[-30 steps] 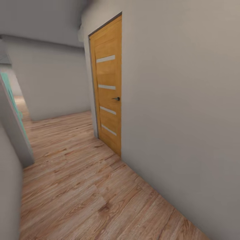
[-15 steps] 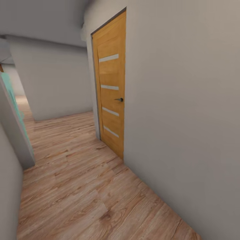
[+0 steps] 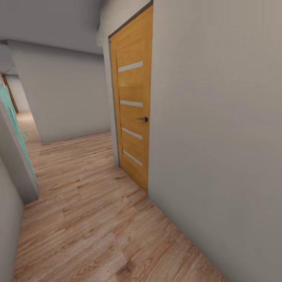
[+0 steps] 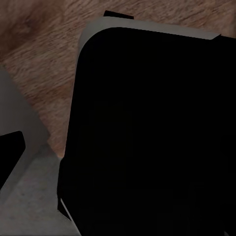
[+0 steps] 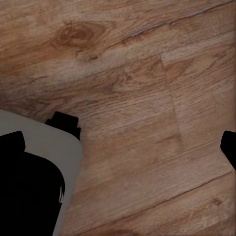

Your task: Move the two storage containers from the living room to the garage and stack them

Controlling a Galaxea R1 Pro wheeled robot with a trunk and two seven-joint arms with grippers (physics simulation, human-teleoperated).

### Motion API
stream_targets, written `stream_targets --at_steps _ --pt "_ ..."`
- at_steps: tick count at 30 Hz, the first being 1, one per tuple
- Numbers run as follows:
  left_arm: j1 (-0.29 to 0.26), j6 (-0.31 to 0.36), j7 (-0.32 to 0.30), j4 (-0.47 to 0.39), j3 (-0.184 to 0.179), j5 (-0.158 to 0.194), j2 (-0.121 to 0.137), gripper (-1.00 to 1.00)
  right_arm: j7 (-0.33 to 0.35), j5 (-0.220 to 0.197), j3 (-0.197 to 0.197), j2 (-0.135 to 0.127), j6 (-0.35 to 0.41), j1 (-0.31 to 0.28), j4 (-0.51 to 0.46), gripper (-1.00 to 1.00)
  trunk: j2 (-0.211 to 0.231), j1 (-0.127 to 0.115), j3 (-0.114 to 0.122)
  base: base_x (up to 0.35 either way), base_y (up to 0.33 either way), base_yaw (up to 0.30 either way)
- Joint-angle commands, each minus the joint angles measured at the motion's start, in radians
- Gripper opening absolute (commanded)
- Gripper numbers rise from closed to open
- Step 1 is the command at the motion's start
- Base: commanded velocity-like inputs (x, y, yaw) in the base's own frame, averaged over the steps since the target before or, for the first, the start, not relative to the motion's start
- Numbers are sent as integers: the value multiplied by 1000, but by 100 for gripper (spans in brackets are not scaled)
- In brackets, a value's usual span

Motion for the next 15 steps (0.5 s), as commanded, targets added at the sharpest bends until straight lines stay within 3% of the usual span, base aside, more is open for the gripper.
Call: stream_targets --at_steps 1,15 --pt "0 -1 2 -1 0 6 0 100 0 -9 9 1 -6 -1 3 100 0 0 -1 102 0 250" --pt "0 -1 2 -1 0 7 0 100 0 -9 9 0 -6 -1 3 100 0 0 -1 13 0 285"
